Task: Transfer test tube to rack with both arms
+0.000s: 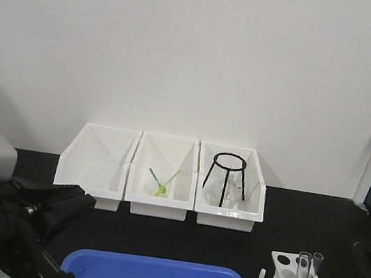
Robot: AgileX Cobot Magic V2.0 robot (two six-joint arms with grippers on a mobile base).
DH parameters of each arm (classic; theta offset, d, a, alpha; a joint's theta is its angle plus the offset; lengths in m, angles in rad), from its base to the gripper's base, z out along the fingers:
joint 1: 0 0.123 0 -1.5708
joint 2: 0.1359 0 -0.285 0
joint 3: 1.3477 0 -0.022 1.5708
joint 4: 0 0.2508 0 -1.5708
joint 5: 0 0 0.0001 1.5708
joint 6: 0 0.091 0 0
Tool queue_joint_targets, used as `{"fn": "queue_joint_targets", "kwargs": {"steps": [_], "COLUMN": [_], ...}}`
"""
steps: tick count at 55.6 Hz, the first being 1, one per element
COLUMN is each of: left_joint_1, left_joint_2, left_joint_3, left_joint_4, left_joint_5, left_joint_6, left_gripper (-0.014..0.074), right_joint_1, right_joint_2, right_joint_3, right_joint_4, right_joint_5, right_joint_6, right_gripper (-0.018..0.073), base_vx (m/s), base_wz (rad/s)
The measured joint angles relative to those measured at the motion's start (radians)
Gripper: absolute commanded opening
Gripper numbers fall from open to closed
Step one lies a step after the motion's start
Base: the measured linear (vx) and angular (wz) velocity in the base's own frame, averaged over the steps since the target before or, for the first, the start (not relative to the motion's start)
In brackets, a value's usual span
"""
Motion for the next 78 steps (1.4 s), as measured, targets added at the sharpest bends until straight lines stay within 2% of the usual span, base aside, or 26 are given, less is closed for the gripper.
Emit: {"fn": "queue_joint_targets", "kwargs": {"steps": [13, 21, 28, 45, 51, 60, 65, 78], "left_joint_1": [0.007, 0.056, 0.143, 0.439, 0.492, 0.524, 0.527, 0.530], "left_joint_2": [0.000, -0.008, -0.132, -0.773, -0.916, -1.044, -1.056, -1.058], "left_joint_3": [0.000, 0.000, 0.072, 0.481, 0.615, 0.779, 0.796, 0.799], "left_joint_4": [0.001, 0.001, 0.001, 0.001, 0.001, 0.001, 0.001, 0.000], "left_joint_5": [-0.006, -0.003, 0.022, 0.064, 0.093, 0.119, 0.173, 0.178], "left_joint_6": [0.000, 0.000, 0.000, 0.000, 0.000, 0.000, 0.000, 0.000], "left_gripper": [-0.0006, -0.0006, -0.0006, -0.0006, -0.0006, -0.0006, -0.0006, -0.0006], "right_joint_1": [0.000, 0.000, 0.000, 0.000, 0.000, 0.000, 0.000, 0.000], "right_joint_2": [0.000, 0.000, 0.000, 0.000, 0.000, 0.000, 0.000, 0.000], "right_joint_3": [0.000, 0.000, 0.000, 0.000, 0.000, 0.000, 0.000, 0.000], "right_joint_4": [0.000, 0.000, 0.000, 0.000, 0.000, 0.000, 0.000, 0.000], "right_joint_5": [0.000, 0.000, 0.001, 0.000, 0.000, 0.000, 0.000, 0.000], "right_joint_6": [0.000, 0.000, 0.000, 0.000, 0.000, 0.000, 0.000, 0.000], "right_gripper": [-0.0012, -0.0012, -0.0012, -0.0012, -0.0012, -0.0012, -0.0012, -0.0012], "base_vx": [0.00, 0.00, 0.00, 0.00, 0.00, 0.00, 0.00, 0.00], "base_wz": [0.00, 0.00, 0.00, 0.00, 0.00, 0.00, 0.00, 0.00]}}
